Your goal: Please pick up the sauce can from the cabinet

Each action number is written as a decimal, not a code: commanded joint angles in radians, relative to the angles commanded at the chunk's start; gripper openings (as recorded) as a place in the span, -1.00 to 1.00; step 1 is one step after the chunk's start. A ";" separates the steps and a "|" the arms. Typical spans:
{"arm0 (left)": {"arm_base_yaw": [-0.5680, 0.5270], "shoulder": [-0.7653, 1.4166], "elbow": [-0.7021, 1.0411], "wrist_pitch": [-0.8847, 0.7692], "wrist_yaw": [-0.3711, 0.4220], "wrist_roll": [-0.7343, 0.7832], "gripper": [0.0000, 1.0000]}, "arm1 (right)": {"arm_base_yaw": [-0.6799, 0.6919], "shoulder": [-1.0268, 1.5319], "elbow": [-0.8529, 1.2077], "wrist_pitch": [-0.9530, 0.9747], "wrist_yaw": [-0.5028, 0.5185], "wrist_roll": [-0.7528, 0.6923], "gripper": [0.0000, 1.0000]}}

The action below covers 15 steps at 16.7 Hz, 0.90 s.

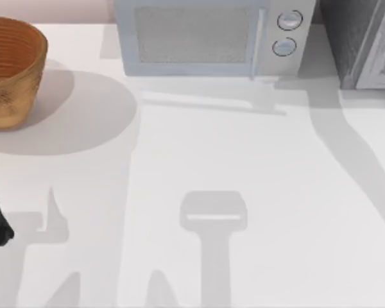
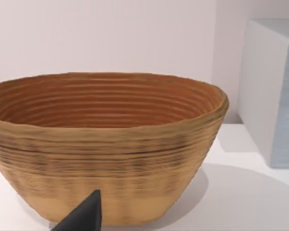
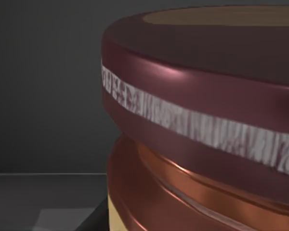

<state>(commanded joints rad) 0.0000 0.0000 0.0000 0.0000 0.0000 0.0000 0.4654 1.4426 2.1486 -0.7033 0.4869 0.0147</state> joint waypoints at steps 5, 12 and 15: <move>0.000 0.000 0.000 0.000 0.000 0.000 1.00 | -0.019 -0.048 -0.057 0.030 -0.019 0.002 -1.00; 0.000 0.000 0.000 0.000 0.000 0.000 1.00 | -0.126 -0.386 -0.573 0.191 -0.130 -0.003 -1.00; 0.000 0.000 0.000 0.000 0.000 0.000 1.00 | -0.195 -0.594 -0.932 0.289 -0.199 -0.007 -1.00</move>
<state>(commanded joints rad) 0.0000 0.0000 0.0000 0.0000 0.0000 0.0000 0.2706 0.8489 1.2162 -0.4139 0.2877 0.0081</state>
